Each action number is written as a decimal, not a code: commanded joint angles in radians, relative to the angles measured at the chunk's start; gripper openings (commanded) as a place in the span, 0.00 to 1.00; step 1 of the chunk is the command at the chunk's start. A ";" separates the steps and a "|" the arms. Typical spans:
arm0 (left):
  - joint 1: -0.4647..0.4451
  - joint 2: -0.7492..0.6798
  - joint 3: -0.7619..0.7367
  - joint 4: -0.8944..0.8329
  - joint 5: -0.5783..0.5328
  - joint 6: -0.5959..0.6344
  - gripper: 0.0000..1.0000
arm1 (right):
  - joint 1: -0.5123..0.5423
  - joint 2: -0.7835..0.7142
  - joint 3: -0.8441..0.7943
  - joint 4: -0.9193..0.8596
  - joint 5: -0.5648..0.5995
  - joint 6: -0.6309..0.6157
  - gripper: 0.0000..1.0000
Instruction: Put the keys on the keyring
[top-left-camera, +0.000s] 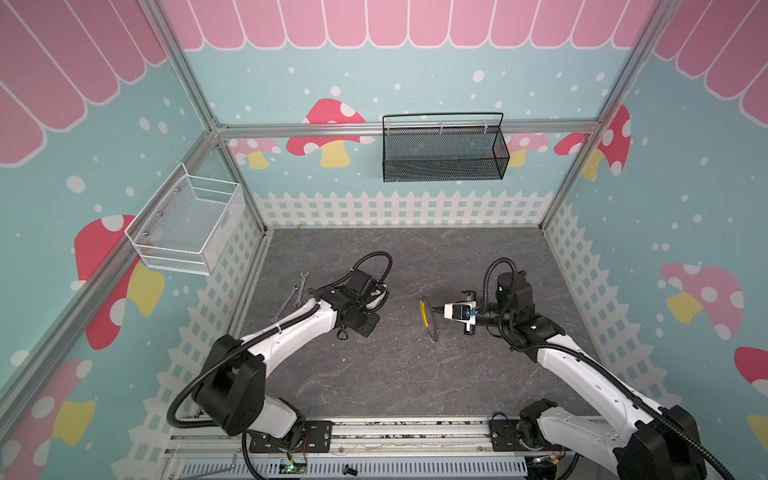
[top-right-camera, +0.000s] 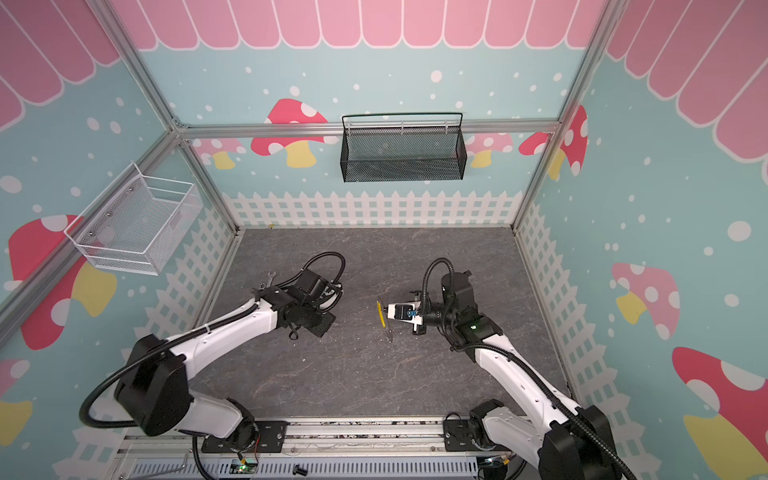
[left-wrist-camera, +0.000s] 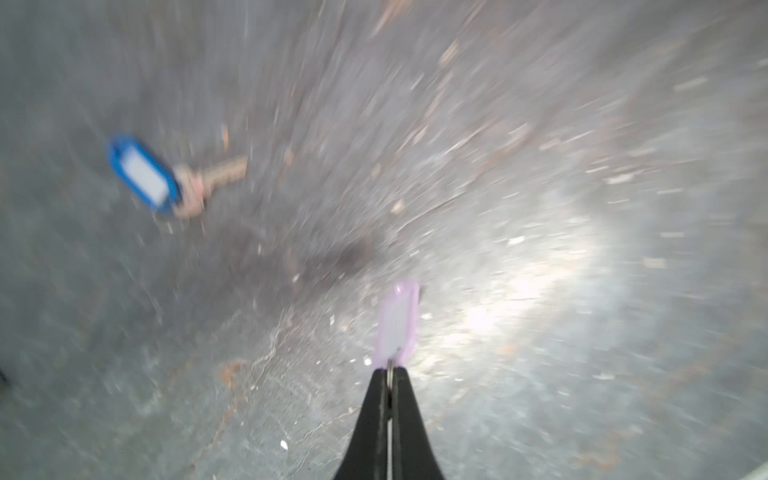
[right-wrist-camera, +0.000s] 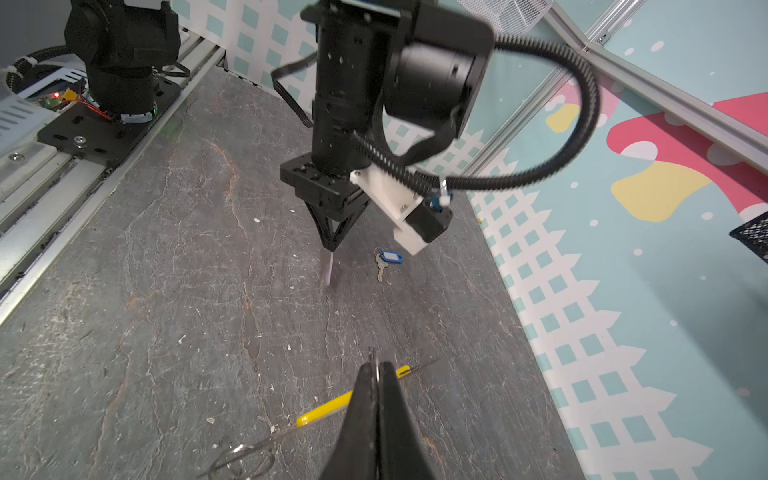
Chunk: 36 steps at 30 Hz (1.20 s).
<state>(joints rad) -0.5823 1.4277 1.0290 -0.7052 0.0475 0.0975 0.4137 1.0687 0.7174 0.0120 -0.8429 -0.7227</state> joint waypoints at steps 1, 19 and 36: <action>-0.032 -0.117 0.016 0.103 0.109 0.129 0.00 | 0.005 0.004 0.033 0.010 -0.038 0.044 0.00; -0.082 -0.371 -0.057 0.473 0.505 0.352 0.00 | 0.005 0.006 0.146 0.006 -0.042 0.161 0.00; -0.140 -0.306 0.016 0.521 0.560 0.310 0.00 | 0.026 -0.064 0.132 0.058 -0.031 0.102 0.00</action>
<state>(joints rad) -0.7097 1.1084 1.0119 -0.2092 0.5892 0.4046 0.4316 1.0264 0.8337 0.0364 -0.8562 -0.5976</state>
